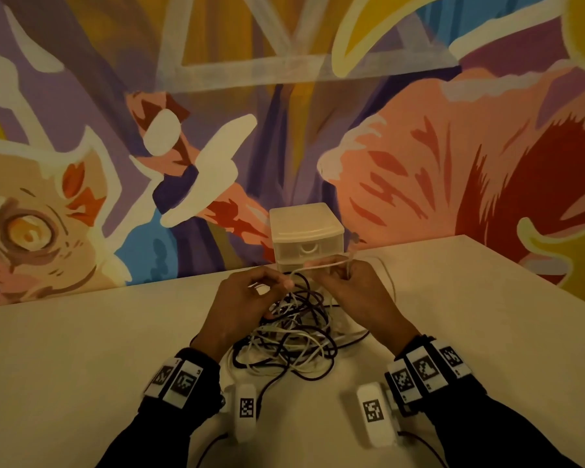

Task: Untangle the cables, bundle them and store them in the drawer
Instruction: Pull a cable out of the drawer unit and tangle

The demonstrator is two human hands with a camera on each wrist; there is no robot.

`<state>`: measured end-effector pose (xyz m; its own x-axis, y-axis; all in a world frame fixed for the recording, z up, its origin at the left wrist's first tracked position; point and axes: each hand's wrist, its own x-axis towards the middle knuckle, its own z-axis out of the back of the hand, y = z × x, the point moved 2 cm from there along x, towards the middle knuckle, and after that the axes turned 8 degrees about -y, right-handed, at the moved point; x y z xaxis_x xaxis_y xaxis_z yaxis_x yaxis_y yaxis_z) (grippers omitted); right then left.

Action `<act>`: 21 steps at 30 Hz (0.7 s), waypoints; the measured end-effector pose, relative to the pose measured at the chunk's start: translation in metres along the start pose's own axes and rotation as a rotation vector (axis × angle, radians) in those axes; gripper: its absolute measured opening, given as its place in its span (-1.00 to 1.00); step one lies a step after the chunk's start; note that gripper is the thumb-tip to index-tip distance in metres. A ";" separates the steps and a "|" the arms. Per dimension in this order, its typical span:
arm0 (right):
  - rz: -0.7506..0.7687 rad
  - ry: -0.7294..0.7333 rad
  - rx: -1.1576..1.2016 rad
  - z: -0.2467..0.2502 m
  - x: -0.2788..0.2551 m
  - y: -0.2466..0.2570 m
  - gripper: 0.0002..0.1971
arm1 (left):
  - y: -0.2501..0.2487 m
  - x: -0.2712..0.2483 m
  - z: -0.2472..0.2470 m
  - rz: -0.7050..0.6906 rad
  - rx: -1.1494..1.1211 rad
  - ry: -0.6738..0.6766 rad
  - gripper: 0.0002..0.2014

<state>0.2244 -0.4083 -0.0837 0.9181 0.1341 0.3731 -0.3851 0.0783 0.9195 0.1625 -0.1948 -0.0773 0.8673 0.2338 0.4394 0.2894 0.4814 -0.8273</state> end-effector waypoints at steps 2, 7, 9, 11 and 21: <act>0.001 -0.037 0.093 0.003 -0.003 0.003 -0.84 | -0.003 0.001 -0.004 -0.023 0.046 0.023 -0.94; -0.015 0.124 0.089 -0.003 -0.011 0.006 -0.89 | 0.002 0.003 -0.006 -0.019 0.084 -0.002 -0.90; 0.008 0.108 0.027 -0.003 -0.012 0.009 -0.88 | 0.003 0.002 -0.006 -0.016 0.081 0.011 -0.89; 0.005 0.032 -0.019 -0.001 -0.010 0.005 -0.88 | 0.004 0.002 -0.006 -0.033 0.101 0.018 -0.89; 0.148 -0.264 0.132 0.006 -0.002 0.006 -0.83 | 0.016 0.005 -0.002 -0.031 0.272 0.116 -0.77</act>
<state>0.2210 -0.4142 -0.0778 0.8523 -0.1273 0.5074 -0.5167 -0.0536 0.8545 0.1722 -0.1874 -0.0892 0.9050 0.1246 0.4068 0.2110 0.6989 -0.6834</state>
